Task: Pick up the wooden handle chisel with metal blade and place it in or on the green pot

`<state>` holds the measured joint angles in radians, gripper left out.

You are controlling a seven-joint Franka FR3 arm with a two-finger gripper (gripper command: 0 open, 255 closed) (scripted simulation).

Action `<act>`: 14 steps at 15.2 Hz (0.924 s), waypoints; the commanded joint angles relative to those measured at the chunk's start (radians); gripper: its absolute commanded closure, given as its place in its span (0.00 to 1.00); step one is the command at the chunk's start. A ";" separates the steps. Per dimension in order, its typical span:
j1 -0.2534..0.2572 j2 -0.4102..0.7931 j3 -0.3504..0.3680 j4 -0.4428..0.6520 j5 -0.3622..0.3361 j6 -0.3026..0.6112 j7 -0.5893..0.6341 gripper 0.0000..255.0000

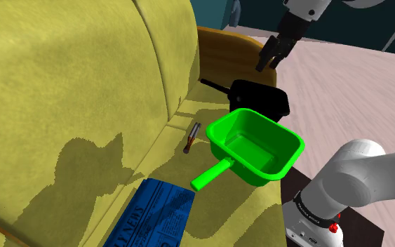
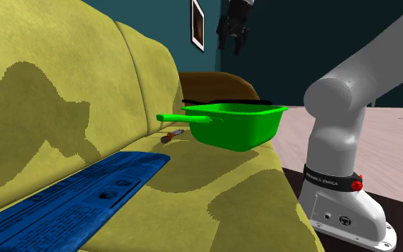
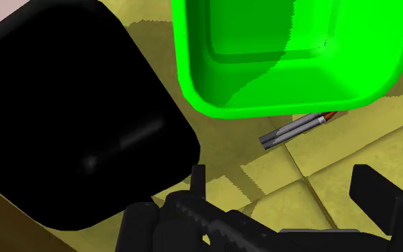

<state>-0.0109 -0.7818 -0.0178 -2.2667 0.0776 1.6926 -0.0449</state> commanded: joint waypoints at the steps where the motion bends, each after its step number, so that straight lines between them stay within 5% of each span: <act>1: 0.000 0.000 0.000 0.000 0.000 0.000 0.000 0.00; 14: -0.060 0.218 0.288 -0.128 0.129 0.243 0.547 0.00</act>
<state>-0.0651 -0.5973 0.2470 -2.4022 0.1989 1.9162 0.4532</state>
